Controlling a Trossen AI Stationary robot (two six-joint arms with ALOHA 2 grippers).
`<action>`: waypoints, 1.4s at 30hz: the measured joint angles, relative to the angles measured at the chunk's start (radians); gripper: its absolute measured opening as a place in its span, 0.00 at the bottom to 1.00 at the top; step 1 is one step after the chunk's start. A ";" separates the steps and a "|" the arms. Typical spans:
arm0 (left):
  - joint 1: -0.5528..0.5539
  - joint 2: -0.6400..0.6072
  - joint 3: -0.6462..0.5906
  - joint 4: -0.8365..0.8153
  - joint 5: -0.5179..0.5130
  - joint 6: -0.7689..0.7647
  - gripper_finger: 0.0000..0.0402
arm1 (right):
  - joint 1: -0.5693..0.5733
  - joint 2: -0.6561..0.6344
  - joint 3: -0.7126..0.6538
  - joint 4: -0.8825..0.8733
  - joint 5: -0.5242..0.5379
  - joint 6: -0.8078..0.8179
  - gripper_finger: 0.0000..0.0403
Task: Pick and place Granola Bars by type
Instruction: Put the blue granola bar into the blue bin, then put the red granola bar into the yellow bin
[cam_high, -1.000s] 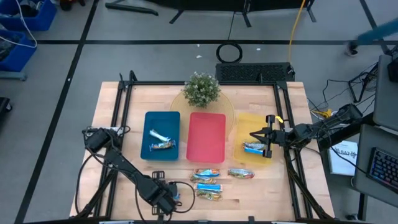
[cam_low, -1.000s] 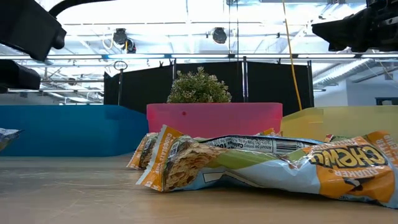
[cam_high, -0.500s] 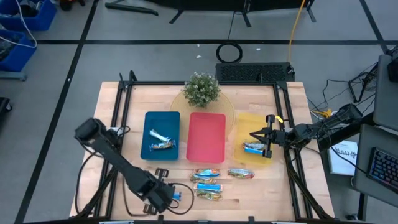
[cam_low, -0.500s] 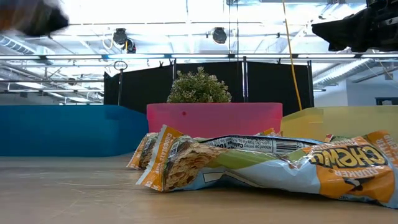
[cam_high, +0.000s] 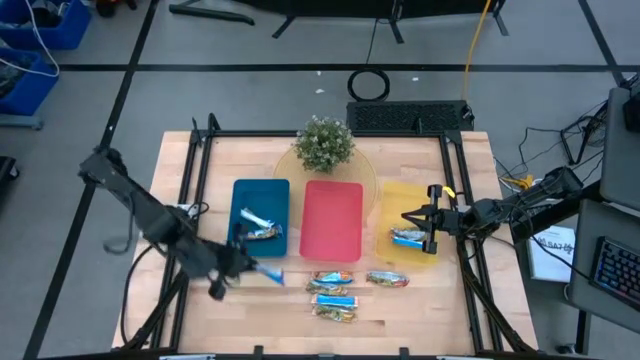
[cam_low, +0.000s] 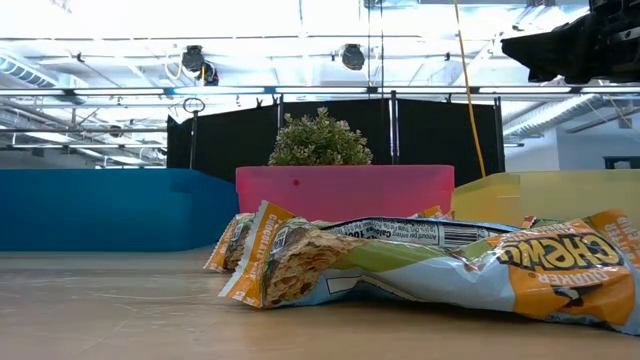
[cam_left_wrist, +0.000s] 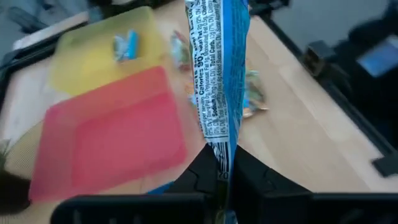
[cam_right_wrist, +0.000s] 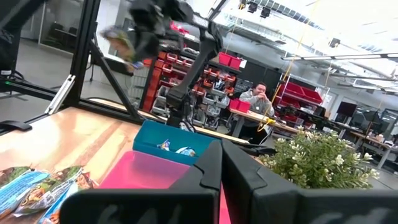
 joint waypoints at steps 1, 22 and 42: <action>0.016 -0.053 -0.060 0.034 0.000 0.001 0.09 | 0.000 0.000 0.000 -0.002 0.000 0.000 0.00; 0.518 -0.268 -0.535 0.036 0.187 -0.383 0.05 | 0.000 0.000 0.000 -0.005 0.000 0.001 0.00; 0.577 -0.021 -0.297 0.049 0.323 -0.119 0.30 | 0.000 0.000 0.000 -0.036 0.000 -0.009 0.00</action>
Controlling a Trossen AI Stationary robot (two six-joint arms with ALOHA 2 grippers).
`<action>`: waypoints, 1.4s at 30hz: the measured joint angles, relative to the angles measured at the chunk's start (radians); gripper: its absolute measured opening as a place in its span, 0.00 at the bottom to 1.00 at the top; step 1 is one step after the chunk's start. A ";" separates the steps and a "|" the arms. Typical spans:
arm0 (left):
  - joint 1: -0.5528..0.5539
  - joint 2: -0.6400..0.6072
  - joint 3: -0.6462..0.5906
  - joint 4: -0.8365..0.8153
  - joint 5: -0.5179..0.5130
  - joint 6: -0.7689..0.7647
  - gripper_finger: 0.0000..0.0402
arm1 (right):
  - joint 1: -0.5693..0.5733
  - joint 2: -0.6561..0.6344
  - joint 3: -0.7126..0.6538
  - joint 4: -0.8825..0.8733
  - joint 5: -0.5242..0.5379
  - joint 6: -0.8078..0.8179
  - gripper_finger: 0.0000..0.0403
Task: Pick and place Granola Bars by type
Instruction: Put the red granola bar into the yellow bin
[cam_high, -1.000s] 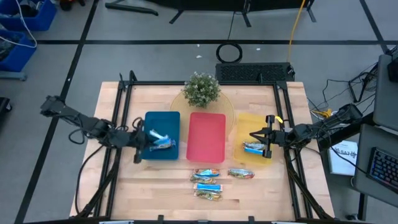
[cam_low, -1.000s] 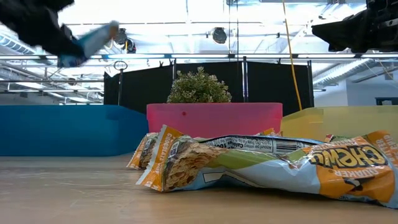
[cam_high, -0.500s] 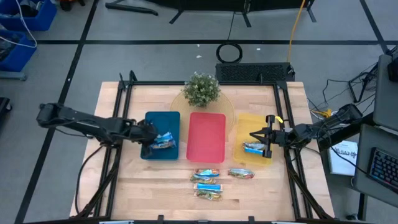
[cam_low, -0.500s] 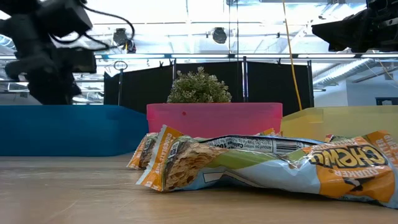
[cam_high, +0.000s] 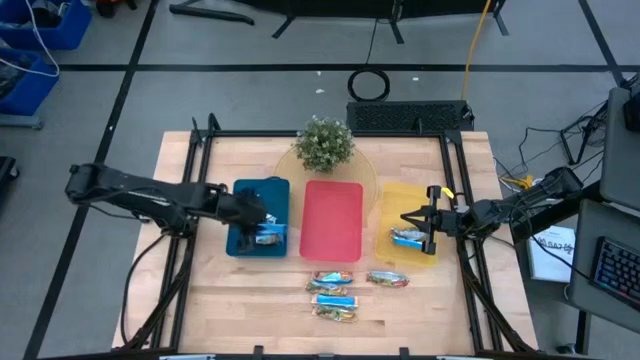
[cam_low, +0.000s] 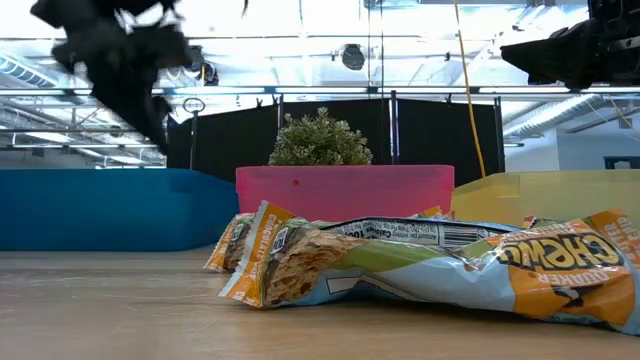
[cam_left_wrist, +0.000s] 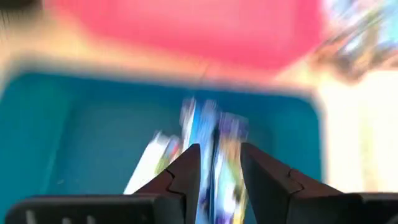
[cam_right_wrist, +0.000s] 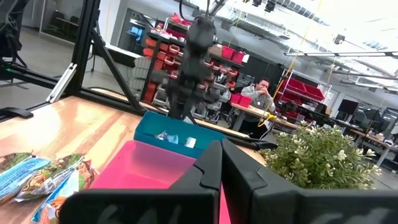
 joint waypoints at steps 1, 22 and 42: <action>-0.014 -0.023 0.007 0.042 0.000 0.031 0.30 | 0.000 0.000 0.000 0.000 0.000 0.000 0.00; -0.181 -0.566 -0.688 1.128 -0.010 0.360 0.02 | 0.000 0.025 0.000 -0.029 0.000 0.011 0.00; -0.181 -0.564 -0.676 1.115 -0.081 0.384 0.08 | 0.080 0.705 0.789 -0.853 0.421 0.274 0.03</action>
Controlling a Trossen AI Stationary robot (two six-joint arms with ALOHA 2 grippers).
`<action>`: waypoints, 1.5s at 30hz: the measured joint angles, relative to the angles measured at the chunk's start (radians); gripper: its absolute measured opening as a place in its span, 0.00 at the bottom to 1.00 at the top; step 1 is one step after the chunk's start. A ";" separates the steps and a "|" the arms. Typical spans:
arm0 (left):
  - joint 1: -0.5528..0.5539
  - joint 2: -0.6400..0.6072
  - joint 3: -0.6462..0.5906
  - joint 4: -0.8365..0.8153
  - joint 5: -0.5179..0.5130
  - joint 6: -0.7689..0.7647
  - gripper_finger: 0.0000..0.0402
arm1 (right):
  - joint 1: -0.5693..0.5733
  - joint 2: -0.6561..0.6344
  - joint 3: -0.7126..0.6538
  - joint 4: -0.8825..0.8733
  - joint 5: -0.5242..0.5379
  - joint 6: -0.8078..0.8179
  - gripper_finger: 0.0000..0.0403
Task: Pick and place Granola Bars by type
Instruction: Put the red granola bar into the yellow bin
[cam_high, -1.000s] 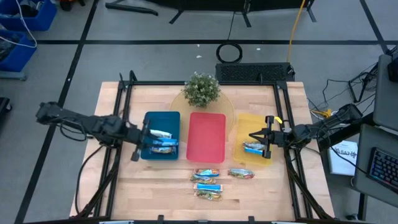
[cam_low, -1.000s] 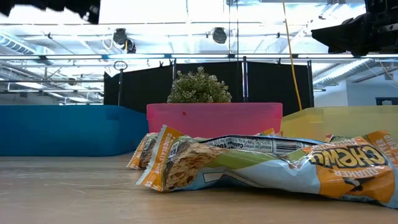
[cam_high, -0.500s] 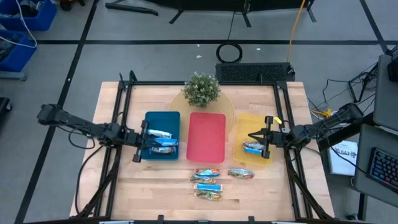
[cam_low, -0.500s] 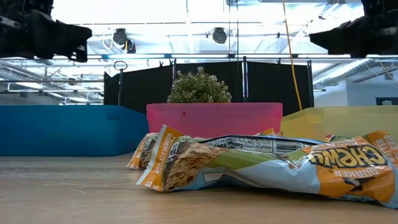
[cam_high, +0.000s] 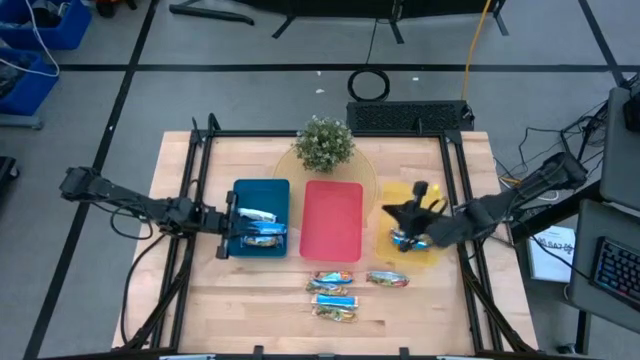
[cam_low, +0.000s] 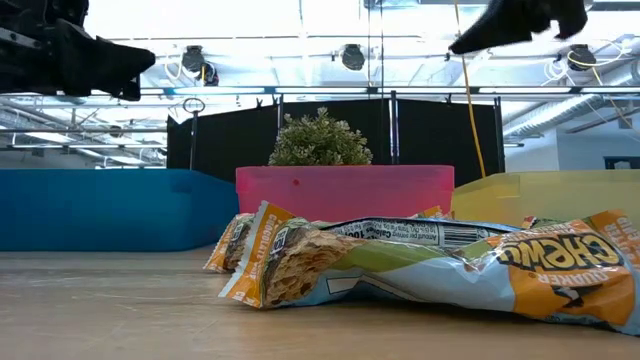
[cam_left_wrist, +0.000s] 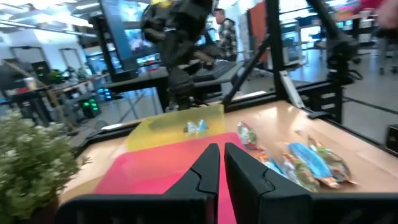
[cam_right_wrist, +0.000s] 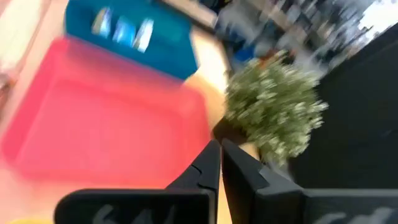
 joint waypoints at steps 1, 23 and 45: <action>0.000 0.000 0.000 0.003 -0.010 0.000 0.08 | 0.011 0.073 0.076 -0.097 -0.001 0.056 0.04; 0.000 0.000 0.000 -0.008 -0.032 -0.083 0.08 | 0.190 0.807 0.634 -0.628 -0.502 0.563 0.61; 0.000 0.000 0.000 -0.011 -0.032 -0.053 0.08 | 0.160 0.798 0.362 -0.364 -0.582 0.707 0.59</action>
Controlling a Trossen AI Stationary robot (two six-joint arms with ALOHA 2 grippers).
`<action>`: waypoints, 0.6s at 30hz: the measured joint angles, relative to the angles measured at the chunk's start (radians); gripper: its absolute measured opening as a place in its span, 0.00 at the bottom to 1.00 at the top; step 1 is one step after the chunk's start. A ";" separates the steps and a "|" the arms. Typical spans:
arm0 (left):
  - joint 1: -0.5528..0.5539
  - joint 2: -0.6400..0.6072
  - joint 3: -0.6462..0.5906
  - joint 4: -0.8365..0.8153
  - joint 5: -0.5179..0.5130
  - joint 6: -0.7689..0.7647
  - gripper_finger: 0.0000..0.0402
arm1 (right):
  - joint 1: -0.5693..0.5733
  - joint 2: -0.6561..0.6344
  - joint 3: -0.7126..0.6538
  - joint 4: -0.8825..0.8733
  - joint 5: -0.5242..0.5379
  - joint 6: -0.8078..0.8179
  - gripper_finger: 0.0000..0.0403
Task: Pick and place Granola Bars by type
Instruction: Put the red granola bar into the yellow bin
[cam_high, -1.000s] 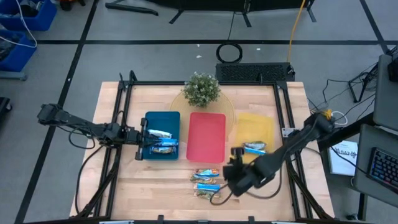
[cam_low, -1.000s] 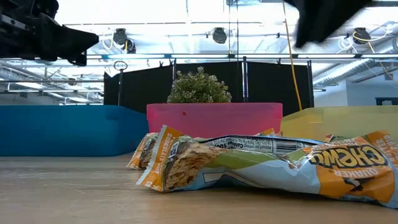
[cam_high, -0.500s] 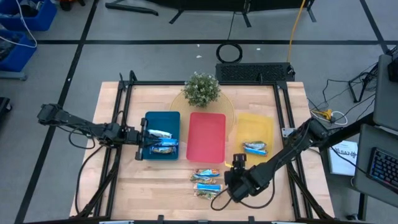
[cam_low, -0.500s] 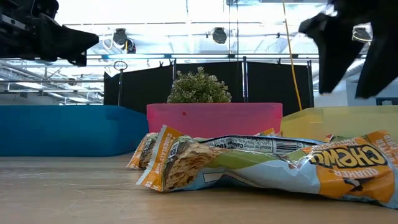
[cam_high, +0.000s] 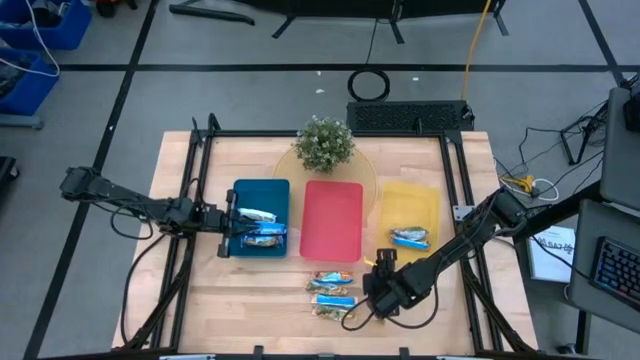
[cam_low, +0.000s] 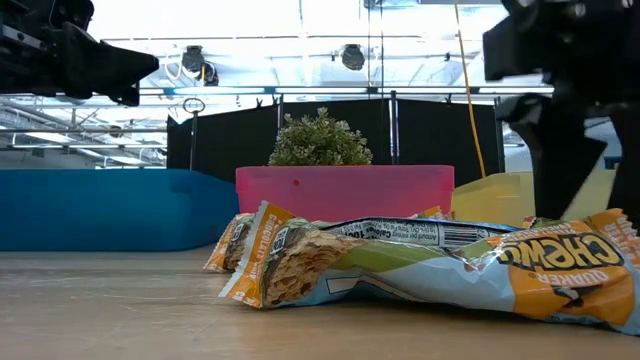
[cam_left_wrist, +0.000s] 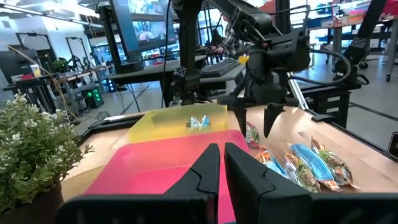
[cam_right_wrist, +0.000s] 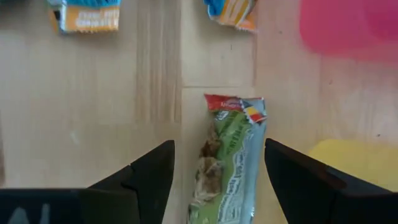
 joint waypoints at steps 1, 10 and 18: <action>0.000 0.000 0.000 -0.001 0.000 0.000 0.08 | 0.000 0.000 -0.010 0.008 0.000 0.002 0.59; 0.000 0.000 0.000 -0.007 0.000 0.000 0.08 | 0.000 -0.006 -0.097 0.107 0.004 0.003 0.58; 0.000 0.000 0.000 -0.007 0.000 -0.006 0.08 | -0.002 -0.005 -0.111 0.174 -0.021 -0.024 0.38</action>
